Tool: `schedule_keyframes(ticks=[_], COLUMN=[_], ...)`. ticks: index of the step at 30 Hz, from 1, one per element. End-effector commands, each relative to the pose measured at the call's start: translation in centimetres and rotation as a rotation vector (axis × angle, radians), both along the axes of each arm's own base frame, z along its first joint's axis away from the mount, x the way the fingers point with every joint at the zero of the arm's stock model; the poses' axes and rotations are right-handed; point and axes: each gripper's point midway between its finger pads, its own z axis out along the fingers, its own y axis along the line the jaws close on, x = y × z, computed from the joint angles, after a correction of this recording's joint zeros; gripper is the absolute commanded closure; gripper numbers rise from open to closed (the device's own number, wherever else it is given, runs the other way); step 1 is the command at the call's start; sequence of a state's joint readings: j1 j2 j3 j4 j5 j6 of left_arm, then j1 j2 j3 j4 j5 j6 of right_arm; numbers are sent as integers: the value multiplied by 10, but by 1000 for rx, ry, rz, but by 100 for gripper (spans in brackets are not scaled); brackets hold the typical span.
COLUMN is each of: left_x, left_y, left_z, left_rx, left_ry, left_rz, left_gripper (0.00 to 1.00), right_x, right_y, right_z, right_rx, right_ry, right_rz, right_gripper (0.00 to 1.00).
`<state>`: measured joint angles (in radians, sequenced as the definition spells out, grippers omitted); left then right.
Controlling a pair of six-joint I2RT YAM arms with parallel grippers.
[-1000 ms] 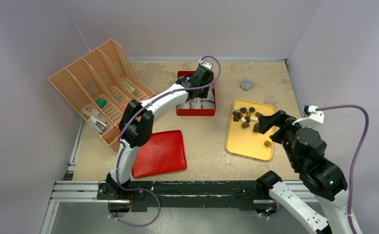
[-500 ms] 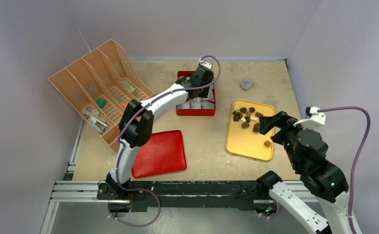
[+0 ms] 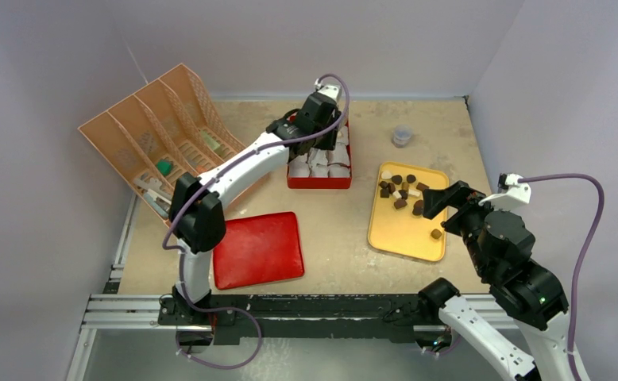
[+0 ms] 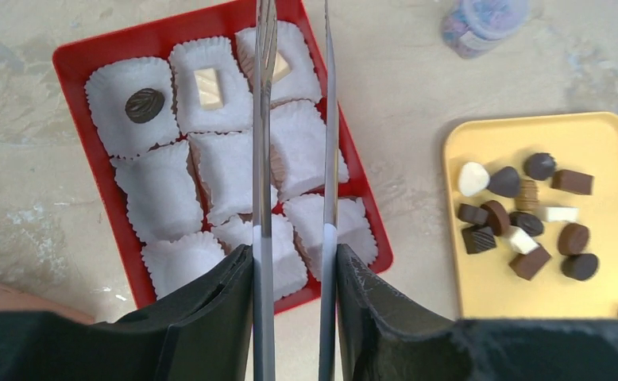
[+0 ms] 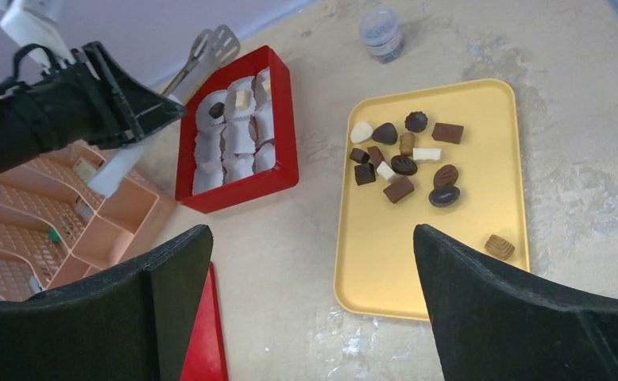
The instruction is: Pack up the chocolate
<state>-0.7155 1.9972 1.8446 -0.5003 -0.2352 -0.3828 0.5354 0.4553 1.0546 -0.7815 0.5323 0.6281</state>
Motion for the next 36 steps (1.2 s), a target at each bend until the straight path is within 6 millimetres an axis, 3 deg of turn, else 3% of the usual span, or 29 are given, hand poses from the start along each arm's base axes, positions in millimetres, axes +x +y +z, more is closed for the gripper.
schedule_keyframes(ticks=[1,9,19,30,36], left_x=[-27,-85,-141,-185,-188], left_y=[-10,-51,-90,-112,-122], left_z=[47,49,28,-31,-48], left_rx=[-68,-26,-47,52,59], left_ry=[-43,-38,24,100,109], left_rz=[-71,-199,-366,-588,-612], left_gripper=[63,62,63,62,62], right_x=[-1,-2,-3,-2,-3], right_y=[-4,-8,-16,-16,-17], right_z=[7,9,14,14,15], right_rx=[13,6,-12,-17,-16], right_ry=[-22,-26,-38,-41,-44], right_rz=[-20,-32,-65,-71,-69], right_gripper=[2,2,2,1,1])
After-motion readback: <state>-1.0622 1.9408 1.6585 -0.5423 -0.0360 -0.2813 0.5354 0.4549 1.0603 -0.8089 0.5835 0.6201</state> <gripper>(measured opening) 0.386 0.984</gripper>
